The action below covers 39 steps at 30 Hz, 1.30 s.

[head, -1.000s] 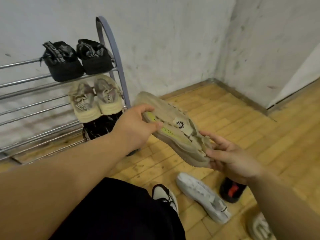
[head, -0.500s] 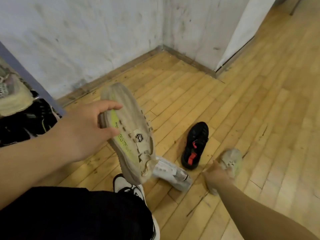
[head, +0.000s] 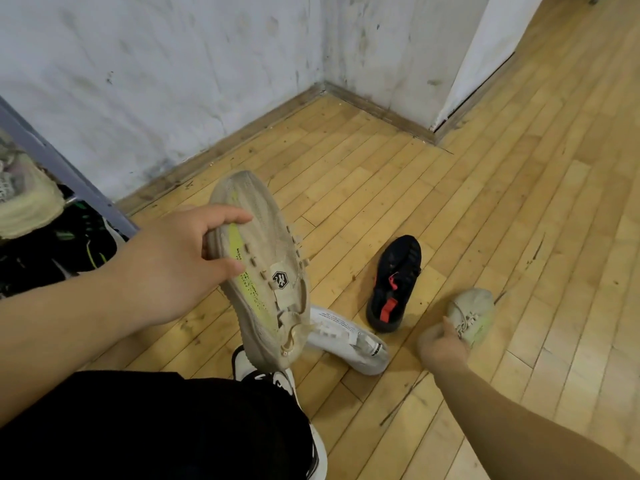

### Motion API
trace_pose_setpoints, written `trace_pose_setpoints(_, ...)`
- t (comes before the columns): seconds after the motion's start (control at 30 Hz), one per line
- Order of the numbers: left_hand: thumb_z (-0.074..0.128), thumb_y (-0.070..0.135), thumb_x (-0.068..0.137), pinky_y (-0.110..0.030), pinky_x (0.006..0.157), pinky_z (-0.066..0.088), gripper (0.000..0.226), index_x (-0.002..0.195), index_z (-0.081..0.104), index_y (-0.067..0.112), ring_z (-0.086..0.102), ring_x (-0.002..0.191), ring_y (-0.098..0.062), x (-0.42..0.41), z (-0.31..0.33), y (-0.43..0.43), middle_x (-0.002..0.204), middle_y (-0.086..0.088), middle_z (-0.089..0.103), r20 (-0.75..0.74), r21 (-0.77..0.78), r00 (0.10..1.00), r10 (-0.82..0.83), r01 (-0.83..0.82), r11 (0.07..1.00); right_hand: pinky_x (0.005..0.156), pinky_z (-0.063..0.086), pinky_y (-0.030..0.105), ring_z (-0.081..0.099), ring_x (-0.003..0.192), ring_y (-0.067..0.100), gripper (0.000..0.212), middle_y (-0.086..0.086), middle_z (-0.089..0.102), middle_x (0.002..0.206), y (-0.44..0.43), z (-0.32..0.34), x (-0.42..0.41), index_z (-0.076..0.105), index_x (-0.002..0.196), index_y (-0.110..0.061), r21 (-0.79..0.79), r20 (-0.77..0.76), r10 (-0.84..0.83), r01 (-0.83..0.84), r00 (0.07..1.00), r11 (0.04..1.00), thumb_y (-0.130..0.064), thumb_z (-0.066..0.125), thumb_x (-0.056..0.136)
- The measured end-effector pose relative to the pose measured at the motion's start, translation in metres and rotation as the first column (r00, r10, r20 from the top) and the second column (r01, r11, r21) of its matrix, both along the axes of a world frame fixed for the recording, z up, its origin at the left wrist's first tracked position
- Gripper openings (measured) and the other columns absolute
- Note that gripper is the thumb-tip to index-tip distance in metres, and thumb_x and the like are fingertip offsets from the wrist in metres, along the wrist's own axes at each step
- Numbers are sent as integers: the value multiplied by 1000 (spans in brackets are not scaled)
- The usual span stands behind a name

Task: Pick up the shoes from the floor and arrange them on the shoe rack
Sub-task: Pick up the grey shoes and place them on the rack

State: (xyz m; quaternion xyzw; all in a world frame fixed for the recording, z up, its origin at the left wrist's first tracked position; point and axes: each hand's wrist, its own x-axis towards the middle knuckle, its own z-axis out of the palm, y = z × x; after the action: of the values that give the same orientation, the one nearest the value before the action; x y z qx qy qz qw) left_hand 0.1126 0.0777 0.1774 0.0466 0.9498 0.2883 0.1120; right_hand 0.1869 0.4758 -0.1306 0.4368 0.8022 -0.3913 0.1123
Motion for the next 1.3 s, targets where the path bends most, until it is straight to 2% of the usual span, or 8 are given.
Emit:
trace_pose_setpoints(0.13, 80, 31, 86, -29, 81, 55, 59, 130, 52, 59, 63, 94, -5, 3, 5, -4, 120, 17, 57, -25, -33, 1000, -6, 5, 999, 105, 51, 50, 48, 138, 29, 76, 3, 41, 157, -40, 58, 10, 29, 159, -33, -116, -230, -40, 14, 972, 993, -17, 60, 92)
trace_pose_setpoints(0.3, 79, 20, 88, -29, 94, 52, 61, 135, 54, 52, 61, 99, -8, 15, 22, -13, 112, 15, 51, -119, 2, 993, -3, 4, 1000, 118, 34, 35, 29, 149, 13, 72, -10, 28, 164, -102, 128, 9, 24, 160, -35, 0, -496, 255, -293, 830, 956, -20, 60, 100)
trace_pose_setpoints(0.43, 74, 21, 93, -7, 75, 35, 59, 143, 53, 44, 49, 83, 4, 39, 54, -33, 101, 22, 39, -312, -31, 950, 25, -37, 999, 120, 30, 33, 21, 149, 2, 70, -16, 20, 164, -163, 196, -5, 26, 157, -45, 122, -643, 480, -540, 596, 833, -24, 62, 100)
trace_pose_setpoints(0.67, 70, 20, 95, -25, 92, 42, 60, 145, 49, 45, 51, 102, -8, 108, 117, -113, 112, 8, 45, -502, 35, 836, 222, -237, 971, 114, 43, 41, 23, 151, 8, 69, -9, 23, 164, -281, 315, -22, 32, 155, -44, 422, -746, 658, -693, 101, 585, -22, 64, 99)
trace_pose_setpoints(0.8, 71, 19, 95, -23, 93, 45, 61, 143, 49, 49, 55, 99, -2, 165, 146, -187, 108, 20, 40, -535, 112, 759, 372, -372, 921, 108, 49, 44, 28, 150, 10, 68, -7, 25, 164, -346, 361, -17, 33, 155, -43, 563, -725, 676, -677, -129, 474, -21, 64, 98)
trace_pose_setpoints(0.97, 71, 21, 95, -29, 93, 49, 61, 139, 48, 56, 57, 101, -5, 247, 153, -289, 111, 13, 45, -485, 119, 702, 522, -538, 834, 114, 34, 29, 29, 147, 9, 69, -13, 23, 163, -431, 402, 7, 31, 155, -46, 738, -572, 725, -628, -384, 249, -21, 63, 100)
trace_pose_setpoints(1.13, 71, 17, 96, -23, 90, 50, 59, 142, 51, 47, 61, 116, -10, 303, 139, -364, 138, 10, 55, -386, 102, 699, 602, -616, 781, 117, 24, 32, 31, 143, 14, 71, -12, 35, 160, -499, 418, 27, 31, 156, -46, 796, -407, 749, -605, -523, 10, -18, 63, 99)
trace_pose_setpoints(1.3, 75, 12, 91, -38, 85, 60, 59, 131, 55, 50, 69, 99, -14, 367, 117, -413, 123, 6, 64, -285, 156, 614, 736, -727, 668, 117, 26, 31, 35, 140, 11, 73, -12, 44, 155, -553, 403, 45, 33, 156, -41, 832, -196, 684, -488, -703, -263, -14, 64, 96)
